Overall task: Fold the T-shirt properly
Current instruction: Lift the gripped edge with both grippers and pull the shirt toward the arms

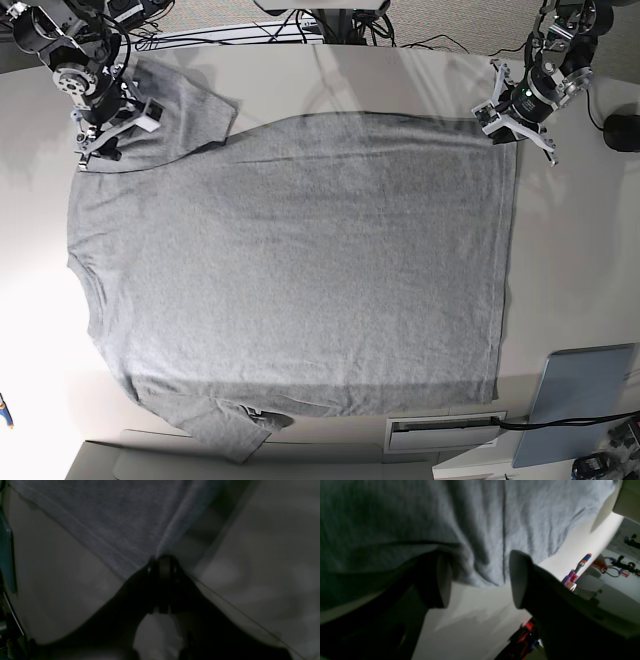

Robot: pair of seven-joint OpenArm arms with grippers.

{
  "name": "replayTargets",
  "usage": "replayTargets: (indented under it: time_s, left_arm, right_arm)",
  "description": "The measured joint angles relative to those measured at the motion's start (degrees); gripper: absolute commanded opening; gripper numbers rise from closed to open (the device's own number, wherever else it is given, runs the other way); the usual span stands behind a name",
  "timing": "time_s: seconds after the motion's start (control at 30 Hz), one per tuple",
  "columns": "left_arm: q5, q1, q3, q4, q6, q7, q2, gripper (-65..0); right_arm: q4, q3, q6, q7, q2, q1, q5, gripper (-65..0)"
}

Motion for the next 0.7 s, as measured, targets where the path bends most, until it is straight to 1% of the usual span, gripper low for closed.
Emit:
replayTargets:
  time_s: [0.07, 0.1, 0.27, 0.33, 0.37, 0.4, 0.43, 0.47, 0.53, 0.6, 0.7]
  left_arm:
    - [0.00, 0.00, 0.00, 0.00, 0.00, 0.00, 0.00, -65.0]
    - [-0.02, 0.00, 0.00, 0.00, 0.00, -0.02, 0.02, -65.0]
    - [0.00, 0.00, 0.00, 0.00, 0.00, 0.00, 0.00, -65.0]
    - [0.00, 0.00, 0.00, 0.00, 0.00, 0.00, 0.02, -65.0]
    - [0.00, 0.00, 0.00, 0.00, 0.00, 0.00, 0.00, -65.0]
    - [0.00, 0.00, 0.00, 0.00, 0.00, 0.00, 0.02, -65.0]
    - [0.00, 0.00, 0.00, 0.00, 0.13, 0.00, 0.00, -65.0]
    - [-0.02, 0.15, 0.00, 0.00, 0.87, 0.02, 0.00, -65.0]
    - [-0.83, 1.05, 0.09, -0.07, 5.31, 0.98, 0.02, -65.0]
    - [-0.83, 2.16, 0.13, -0.07, 8.26, 2.49, 0.02, -65.0]
    - [0.11, 3.80, 0.07, 1.40, 9.01, 7.48, -0.11, -65.0]
  right_arm:
    - [-0.04, 0.13, 2.01, 0.31, -0.74, 0.76, -0.42, -29.5]
    - [-0.04, 0.15, 2.51, 0.87, -0.85, 0.96, -0.39, -32.2]
    - [-0.22, -0.07, 3.85, 1.46, -1.03, 0.74, 0.66, -53.7]
    - [-0.33, -0.13, 4.24, 1.36, -1.03, 0.72, 0.92, -63.3]
    - [-0.37, -0.20, 4.13, 1.22, -1.09, 0.72, 1.05, -65.0]
    - [-0.37, -0.20, 3.54, 0.70, -1.14, 0.72, 1.38, -65.0]
    - [-0.37, -0.24, 2.12, 0.42, -1.16, 0.72, 1.49, -65.0]
    - [-0.35, -0.33, 1.42, -0.04, -1.18, 0.70, 1.53, -65.0]
    - [0.39, -0.46, 1.16, -1.51, -1.18, 0.48, 1.55, -65.0]
    - [2.14, -0.46, 0.35, -3.10, -1.14, -0.26, 1.92, -65.0]
    - [5.01, -0.50, -1.27, -5.20, -0.50, -1.77, 2.34, -65.0]
